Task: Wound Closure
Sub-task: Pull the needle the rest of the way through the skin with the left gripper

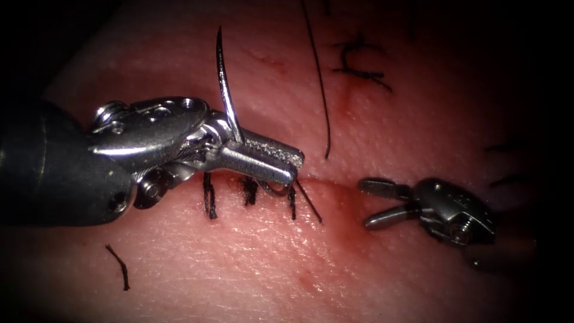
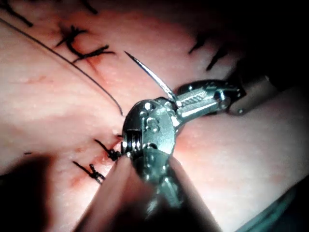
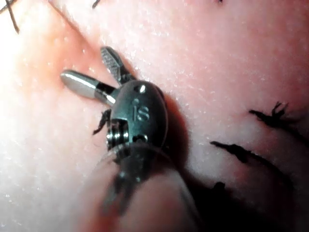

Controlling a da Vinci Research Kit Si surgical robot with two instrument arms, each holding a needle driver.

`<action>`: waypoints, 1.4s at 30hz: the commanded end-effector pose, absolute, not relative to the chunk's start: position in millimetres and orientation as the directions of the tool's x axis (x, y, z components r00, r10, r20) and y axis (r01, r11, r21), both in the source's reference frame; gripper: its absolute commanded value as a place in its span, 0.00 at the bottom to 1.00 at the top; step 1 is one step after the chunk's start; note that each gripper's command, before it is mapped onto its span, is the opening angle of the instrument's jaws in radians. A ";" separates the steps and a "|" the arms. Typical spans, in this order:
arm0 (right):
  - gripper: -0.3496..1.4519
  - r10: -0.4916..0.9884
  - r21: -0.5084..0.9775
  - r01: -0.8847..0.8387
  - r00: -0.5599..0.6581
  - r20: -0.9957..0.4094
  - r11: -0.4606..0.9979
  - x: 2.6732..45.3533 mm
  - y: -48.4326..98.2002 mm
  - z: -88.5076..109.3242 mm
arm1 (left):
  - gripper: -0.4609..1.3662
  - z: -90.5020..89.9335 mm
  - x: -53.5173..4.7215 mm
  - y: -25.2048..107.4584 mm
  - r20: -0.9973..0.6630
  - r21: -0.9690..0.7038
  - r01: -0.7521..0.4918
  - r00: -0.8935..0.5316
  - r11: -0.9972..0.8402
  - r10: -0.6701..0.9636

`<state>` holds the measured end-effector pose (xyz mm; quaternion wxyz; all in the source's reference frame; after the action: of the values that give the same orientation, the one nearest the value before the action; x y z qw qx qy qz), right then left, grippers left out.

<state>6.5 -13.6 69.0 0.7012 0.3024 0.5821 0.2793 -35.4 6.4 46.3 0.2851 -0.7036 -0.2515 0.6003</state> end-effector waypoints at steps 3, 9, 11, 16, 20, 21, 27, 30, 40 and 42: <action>0.78 0.743 0.749 -0.037 0.167 -0.648 0.661 6.5 -13.7 68.9 | 0.06 45.9 -34.4 6.3 -0.831 -0.551 -0.098 0.160 -0.829 0.533; 0.78 0.743 0.750 -0.035 0.167 -0.648 0.661 6.5 -13.7 68.9 | 0.06 44.9 -31.8 8.5 -0.947 -0.321 -0.244 0.106 -0.915 0.304; 0.78 0.743 0.750 -0.035 0.167 -0.648 0.661 6.6 -13.7 68.9 | 0.06 44.6 -31.0 9.4 -0.962 -0.273 -0.277 0.081 -0.921 0.261; 0.77 0.743 0.750 -0.032 0.168 -0.648 0.661 6.6 -13.8 68.9 | 0.06 43.7 -28.6 12.5 -0.990 -0.137 -0.384 0.043 -0.913 0.131; 0.77 0.743 0.749 -0.031 0.168 -0.648 0.661 6.6 -13.8 69.0 | 0.06 43.1 -27.2 14.1 -0.998 -0.062 -0.437 0.018 -0.897 0.059; 0.77 0.743 0.749 -0.031 0.168 -0.648 0.661 6.6 -13.8 69.0 | 0.06 43.0 -27.1 14.3 -0.999 -0.046 -0.443 0.011 -0.895 0.045; 0.77 0.742 0.749 -0.031 0.168 -0.648 0.661 6.6 -13.8 69.0 | 0.06 42.8 -27.2 14.2 -1.000 -0.003 -0.453 -0.011 -0.891 0.009; 0.77 0.742 0.749 -0.031 0.168 -0.648 0.661 6.6 -13.8 69.0 | 0.06 43.0 -27.3 13.9 -1.000 0.001 -0.453 -0.013 -0.891 0.006; 0.77 0.743 0.750 -0.030 0.168 -0.648 0.661 6.7 -13.9 68.9 | 0.06 43.4 -27.1 13.3 -1.000 0.014 -0.453 -0.021 -0.891 -0.004; 0.76 0.743 0.750 -0.031 0.168 -0.648 0.661 6.7 -13.8 68.9 | 0.06 43.4 -27.1 13.3 -1.000 0.014 -0.453 -0.021 -0.891 -0.005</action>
<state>6.7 -13.8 68.9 0.7005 0.3062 0.5828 0.2754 -27.1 13.2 43.5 0.1623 -0.6806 0.1687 0.6943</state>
